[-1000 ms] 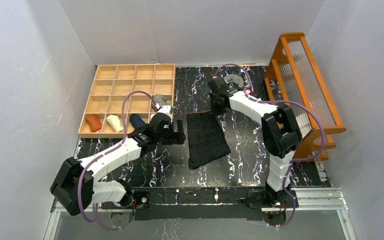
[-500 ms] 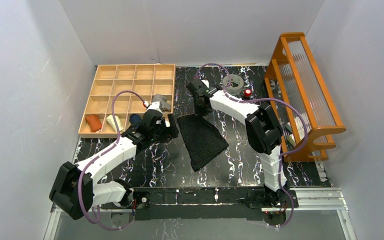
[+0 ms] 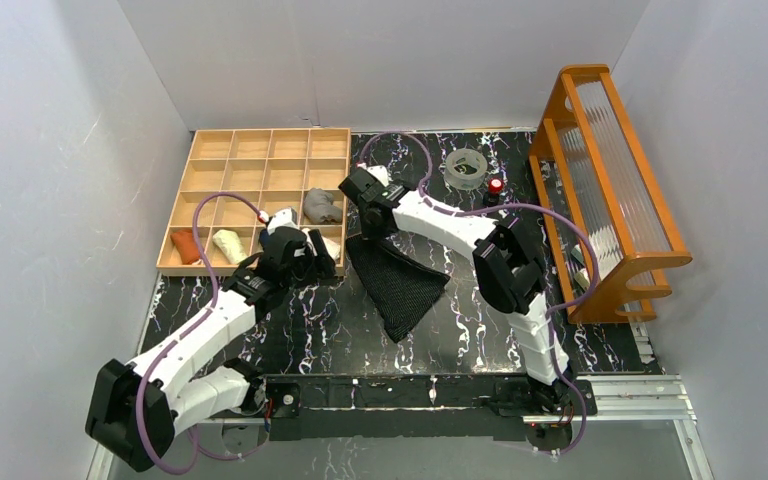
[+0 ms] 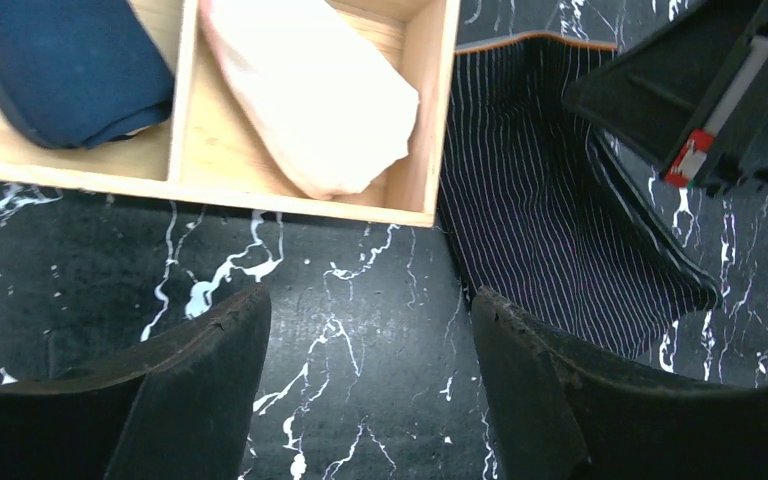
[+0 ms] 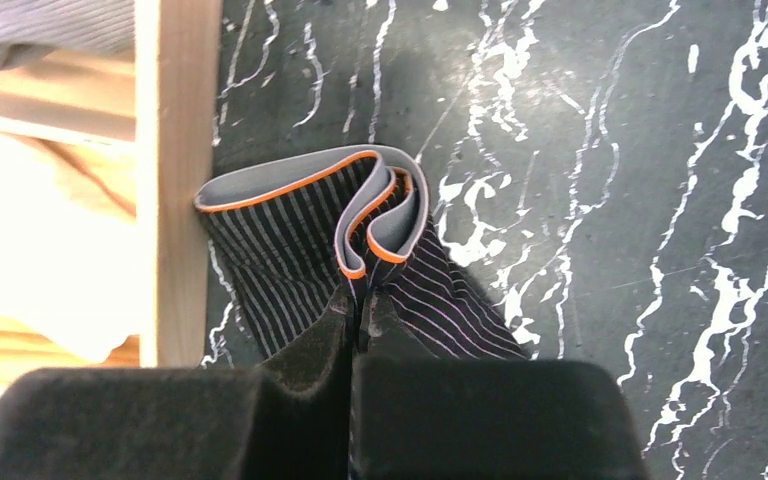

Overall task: Roll the underwear
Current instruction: Fold the underwear at the center of the board.

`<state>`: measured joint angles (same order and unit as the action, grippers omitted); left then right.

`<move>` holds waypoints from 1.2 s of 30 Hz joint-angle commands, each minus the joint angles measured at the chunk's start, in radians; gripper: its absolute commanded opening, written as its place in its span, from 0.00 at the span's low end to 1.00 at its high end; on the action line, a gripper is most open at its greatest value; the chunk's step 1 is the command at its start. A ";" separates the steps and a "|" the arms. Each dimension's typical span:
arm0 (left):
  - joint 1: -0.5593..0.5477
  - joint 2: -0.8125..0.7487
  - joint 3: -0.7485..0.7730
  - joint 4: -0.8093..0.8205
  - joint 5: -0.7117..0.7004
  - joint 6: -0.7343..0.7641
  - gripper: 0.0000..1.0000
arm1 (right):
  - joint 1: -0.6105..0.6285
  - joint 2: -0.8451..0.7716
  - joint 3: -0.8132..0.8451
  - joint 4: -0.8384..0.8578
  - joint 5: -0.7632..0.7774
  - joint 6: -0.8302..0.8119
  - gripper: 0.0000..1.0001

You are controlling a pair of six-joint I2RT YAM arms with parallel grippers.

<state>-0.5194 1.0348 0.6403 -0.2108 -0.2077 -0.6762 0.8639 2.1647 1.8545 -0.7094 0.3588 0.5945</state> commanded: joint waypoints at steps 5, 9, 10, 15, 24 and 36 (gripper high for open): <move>0.022 -0.101 -0.027 -0.091 -0.111 -0.037 0.70 | 0.059 0.026 0.043 0.011 0.022 0.046 0.04; 0.027 -0.119 -0.030 -0.098 -0.118 -0.037 0.70 | 0.078 0.052 0.071 -0.002 0.018 0.048 0.04; 0.028 -0.121 -0.028 -0.101 -0.119 -0.037 0.70 | 0.083 0.057 0.074 -0.003 0.017 0.048 0.04; 0.030 -0.140 -0.024 -0.116 -0.133 -0.033 0.70 | 0.104 0.081 0.080 -0.004 0.008 0.046 0.05; 0.032 -0.176 -0.029 -0.122 -0.142 -0.040 0.70 | 0.111 0.048 0.083 0.036 -0.023 0.042 0.06; 0.032 -0.174 -0.025 -0.124 -0.136 -0.046 0.70 | 0.111 0.056 0.090 0.092 -0.082 0.071 0.10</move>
<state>-0.4927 0.8749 0.6212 -0.3187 -0.3126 -0.7151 0.9703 2.2410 1.9060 -0.6804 0.3130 0.6399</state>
